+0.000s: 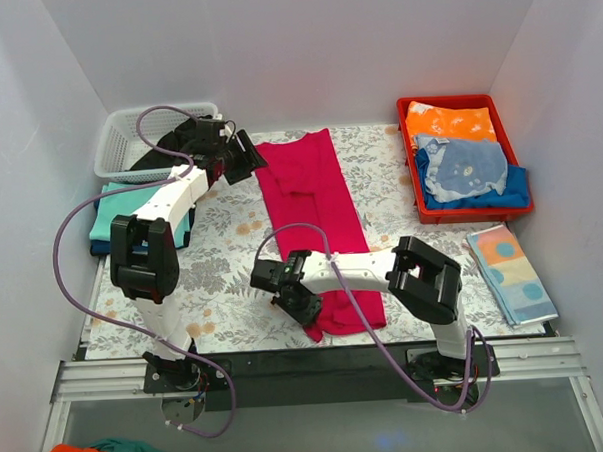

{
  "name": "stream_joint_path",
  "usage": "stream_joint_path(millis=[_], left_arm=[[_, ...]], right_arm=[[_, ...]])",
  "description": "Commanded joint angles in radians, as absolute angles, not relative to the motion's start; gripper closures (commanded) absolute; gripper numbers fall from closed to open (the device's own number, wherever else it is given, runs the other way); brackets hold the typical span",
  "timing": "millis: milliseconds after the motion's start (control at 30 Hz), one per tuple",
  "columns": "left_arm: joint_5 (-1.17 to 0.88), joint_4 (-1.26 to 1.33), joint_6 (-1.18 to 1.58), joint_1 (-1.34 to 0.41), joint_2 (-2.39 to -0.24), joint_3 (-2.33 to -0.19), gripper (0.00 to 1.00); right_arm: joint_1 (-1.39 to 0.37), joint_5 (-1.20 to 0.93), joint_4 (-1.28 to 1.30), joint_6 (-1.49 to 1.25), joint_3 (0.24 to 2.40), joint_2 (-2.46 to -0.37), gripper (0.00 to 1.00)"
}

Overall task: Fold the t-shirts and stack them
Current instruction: Fold the tshirt

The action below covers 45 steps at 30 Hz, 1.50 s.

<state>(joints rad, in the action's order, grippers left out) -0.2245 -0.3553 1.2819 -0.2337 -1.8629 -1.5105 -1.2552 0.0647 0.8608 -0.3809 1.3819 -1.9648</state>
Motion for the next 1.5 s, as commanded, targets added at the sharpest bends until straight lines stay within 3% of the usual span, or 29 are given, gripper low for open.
stream_joint_path(millis=[0,233,433,667,867,1300,1467], left_arm=[[-0.236,-0.414,1.261,-0.238,-1.798,-1.537,0.42],[-0.206,-0.454,1.253,-0.324,-1.784,-1.480,0.42],[-0.153,-0.472,1.328,-0.460,-1.799,-1.372,0.42],[-0.135,-0.454,1.471,-0.503,-1.816,-1.272,0.43],[-0.069,-0.502,1.482,-0.511,-1.876,-1.293,0.43],[0.072,-0.656,1.462,-0.482,-2.144,-1.600,0.43],[0.051,-0.683,1.451,-0.416,-2.233,-1.767,0.43]], right_arm=[[-1.258,0.228,0.856,-0.448,1.427,-1.864,0.75],[-1.252,0.420,0.929,-0.627,1.333,-1.530,0.71],[-1.042,0.368,0.951,-0.660,1.145,-1.422,0.71],[-0.835,0.390,0.881,-0.560,1.088,-1.463,0.71],[-0.756,0.301,0.761,-0.529,1.029,-1.540,0.72],[-0.755,0.227,0.635,-0.486,0.979,-1.704,0.73],[-0.739,0.235,0.640,-0.463,1.049,-1.761,0.74]])
